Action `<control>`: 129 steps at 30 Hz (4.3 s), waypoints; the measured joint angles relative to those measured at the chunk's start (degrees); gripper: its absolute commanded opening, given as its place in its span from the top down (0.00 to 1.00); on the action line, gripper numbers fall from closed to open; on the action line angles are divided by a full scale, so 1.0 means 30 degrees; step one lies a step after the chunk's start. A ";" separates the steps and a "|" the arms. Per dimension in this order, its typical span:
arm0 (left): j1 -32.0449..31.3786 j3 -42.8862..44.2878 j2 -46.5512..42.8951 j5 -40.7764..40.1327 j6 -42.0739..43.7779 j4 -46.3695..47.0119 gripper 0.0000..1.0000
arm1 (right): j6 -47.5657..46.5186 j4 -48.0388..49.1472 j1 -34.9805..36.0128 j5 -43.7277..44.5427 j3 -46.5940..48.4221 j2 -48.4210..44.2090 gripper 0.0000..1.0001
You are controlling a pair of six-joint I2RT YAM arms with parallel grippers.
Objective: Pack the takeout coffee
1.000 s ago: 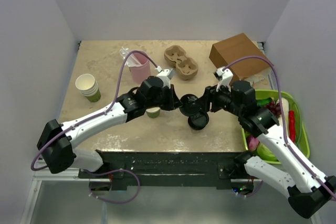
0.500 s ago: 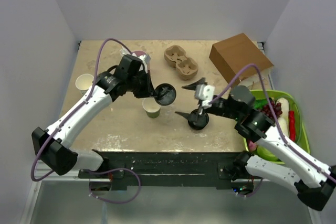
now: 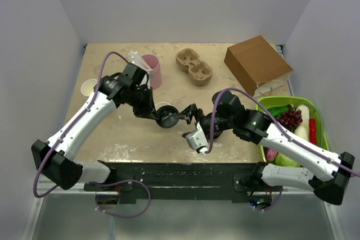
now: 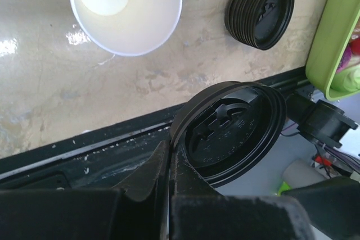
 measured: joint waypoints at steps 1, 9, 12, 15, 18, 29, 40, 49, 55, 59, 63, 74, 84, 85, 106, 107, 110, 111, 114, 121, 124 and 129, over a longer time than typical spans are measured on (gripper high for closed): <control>0.0007 0.0000 -0.0058 0.0146 -0.0124 -0.0138 1.00 | -0.0226 -0.0204 0.0277 0.0277 0.0372 0.0495 0.23; 0.0007 0.0022 -0.0561 0.0685 -0.1428 -0.0896 1.00 | -0.0357 -0.0058 0.2601 0.3810 0.1020 0.2863 0.46; 0.0007 0.0029 -0.0743 0.0831 -0.1843 -0.0998 1.00 | -0.0080 0.0583 0.3031 0.4918 0.0750 0.2922 0.51; 0.0007 0.0022 -0.0838 0.0991 -0.2127 -0.1188 1.00 | 0.0437 0.1137 0.3308 0.6113 0.0656 0.3286 0.54; 0.0007 0.0022 -0.0918 0.1195 -0.2288 -0.1260 1.00 | 0.0823 0.1559 0.3432 0.7278 0.0656 0.3854 0.60; 0.0095 0.0007 -0.1013 0.0947 -0.2171 -0.1821 0.67 | 0.2433 0.2390 0.3643 0.8546 0.0663 0.4517 0.90; 0.0095 0.1260 -0.0903 0.1435 -0.1683 -0.1610 0.01 | 0.9675 0.5049 0.3745 0.9282 -0.0328 0.3198 0.82; 0.0364 0.6186 -0.1719 -0.2135 -0.2091 -0.0175 0.00 | 1.8928 0.6375 0.3745 1.0134 -0.0780 0.4014 0.80; 0.0386 0.2769 -0.6528 -0.4714 -0.2310 0.4182 0.00 | 2.4494 0.6870 0.3133 1.0775 -0.0007 0.4481 0.81; 0.0430 -0.3002 -1.0797 -0.4976 -0.2463 0.7337 0.01 | 2.7642 0.7781 0.1370 0.9661 0.0867 0.5370 0.80; 0.0430 -0.6943 -1.2131 -0.4845 -0.2463 0.9384 0.00 | 3.0148 0.8663 -0.0896 0.8174 0.0940 0.6659 0.78; 0.0430 -1.2007 -1.1883 -0.3628 -0.2426 1.3493 0.00 | 3.3878 0.9785 -0.2565 0.6047 0.0940 0.9734 0.79; 0.0430 -1.3209 -1.0469 -0.4838 -0.2441 1.4936 0.00 | 3.5678 1.0885 -0.3009 0.4743 0.0940 1.1642 0.75; 0.0430 -1.3406 -1.0338 -0.5246 -0.2477 1.5191 0.00 | 3.5831 1.1016 -0.3045 0.4743 0.0940 1.1664 0.73; 0.0430 -1.4375 -0.7533 -0.6251 -0.2790 1.7136 0.00 | 3.5401 0.9034 -0.3264 0.7956 0.0940 1.1060 0.49; 0.0430 -1.4375 -0.7468 -0.6237 -0.2798 1.7289 0.00 | 3.5328 0.8910 -0.3264 0.8167 0.0940 1.0819 0.49; 0.0430 -1.4593 -0.7278 -0.6054 -0.2812 1.7937 0.00 | 3.5124 0.8881 -0.3279 0.8444 0.0940 1.0338 0.53; 0.0430 -1.4710 -0.7184 -0.5982 -0.2820 1.8119 0.00 | 3.5051 0.8932 -0.3279 0.8393 0.0947 1.0316 0.55; 0.0430 -1.4928 -0.6688 -0.5756 -0.2863 1.8542 0.00 | 3.5000 0.8859 -0.3279 0.8247 0.0947 1.0550 0.56; 0.0430 -1.5001 -0.5654 -0.4911 -0.3286 1.9373 0.01 | 3.4957 0.8036 -0.3279 0.8684 0.0962 1.1140 0.52; 0.0430 -1.5110 -0.5610 -0.4743 -0.3366 1.9810 0.01 | 3.4723 0.7883 -0.3279 0.8830 0.0969 1.1125 0.51; 0.0430 -1.5336 -0.5544 -0.4663 -0.3701 2.0210 0.01 | 3.4454 0.7694 -0.3279 0.8939 0.0969 1.1125 0.51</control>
